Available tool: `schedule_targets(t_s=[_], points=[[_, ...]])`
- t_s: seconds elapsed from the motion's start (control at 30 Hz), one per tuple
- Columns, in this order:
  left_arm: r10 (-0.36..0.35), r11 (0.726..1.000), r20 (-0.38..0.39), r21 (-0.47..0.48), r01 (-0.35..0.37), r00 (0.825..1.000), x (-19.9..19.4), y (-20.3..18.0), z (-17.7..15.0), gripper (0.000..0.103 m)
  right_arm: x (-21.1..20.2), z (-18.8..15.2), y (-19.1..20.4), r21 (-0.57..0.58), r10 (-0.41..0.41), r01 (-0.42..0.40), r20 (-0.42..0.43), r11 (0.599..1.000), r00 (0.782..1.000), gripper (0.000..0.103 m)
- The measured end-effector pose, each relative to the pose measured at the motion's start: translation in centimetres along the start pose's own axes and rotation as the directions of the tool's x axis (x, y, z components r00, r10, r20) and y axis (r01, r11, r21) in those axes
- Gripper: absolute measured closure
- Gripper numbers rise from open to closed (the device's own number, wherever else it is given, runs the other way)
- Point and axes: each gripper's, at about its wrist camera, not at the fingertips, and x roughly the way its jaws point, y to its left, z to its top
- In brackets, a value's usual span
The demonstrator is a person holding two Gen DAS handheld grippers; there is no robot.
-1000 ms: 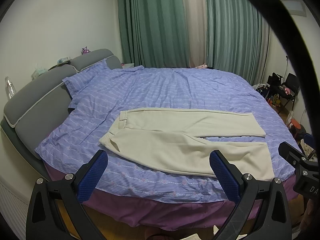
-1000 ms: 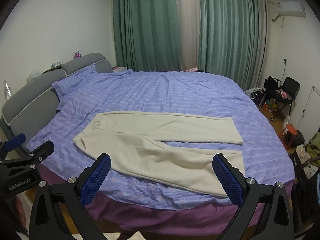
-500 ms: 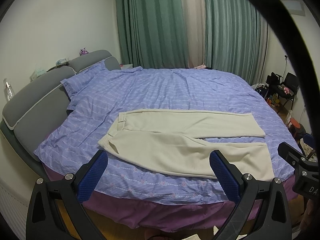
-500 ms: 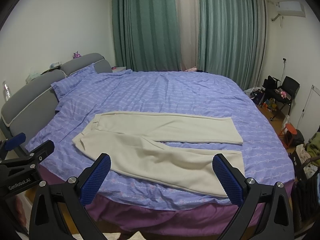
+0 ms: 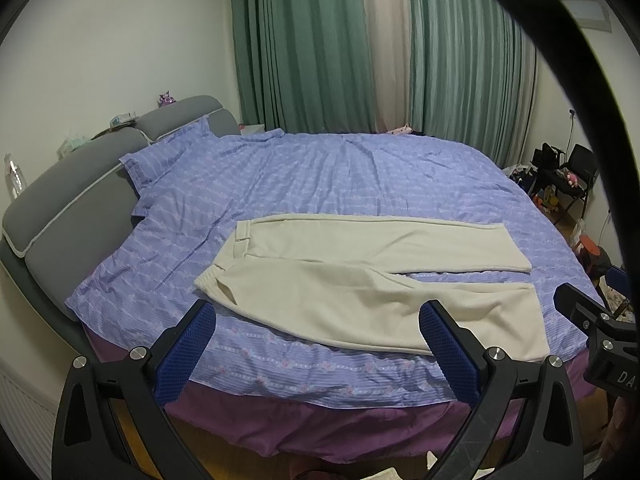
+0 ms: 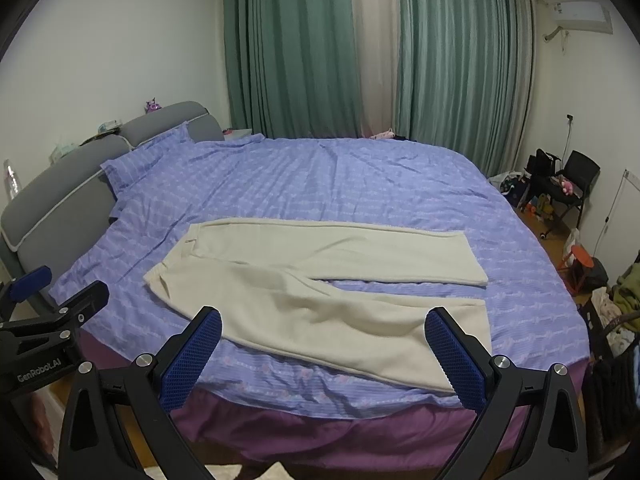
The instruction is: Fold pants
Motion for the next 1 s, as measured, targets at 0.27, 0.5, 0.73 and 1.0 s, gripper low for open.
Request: schedule_targets(t_s=[0.27,0.5,0.73,1.0], points=[[0.013,1.0,-0.057,-0.023,-0.015,0.998,2.5,2.6,-0.5,0.0,2.7,0.2,2.5,-0.003,0.009,-0.009,-0.074,1.0,0.997,0.001],[0.044,0.999,-0.118,-0.022,-0.047,0.992,7.6,8.0,-0.4,0.0,8.3,0.2,7.4,0.007,0.034,-0.033,-0.182,0.999,0.983,0.001],[0.038,0.999,-0.166,0.003,-0.038,0.985,15.7,14.3,0.2,0.0,16.6,0.4,13.3,0.091,0.033,-0.007,-0.297,0.996,0.954,0.001],[0.036,0.999,-0.281,0.017,-0.032,0.959,27.4,18.2,-2.0,0.0,27.6,-3.3,17.3,0.206,-0.004,0.102,-0.428,0.973,0.904,0.001]])
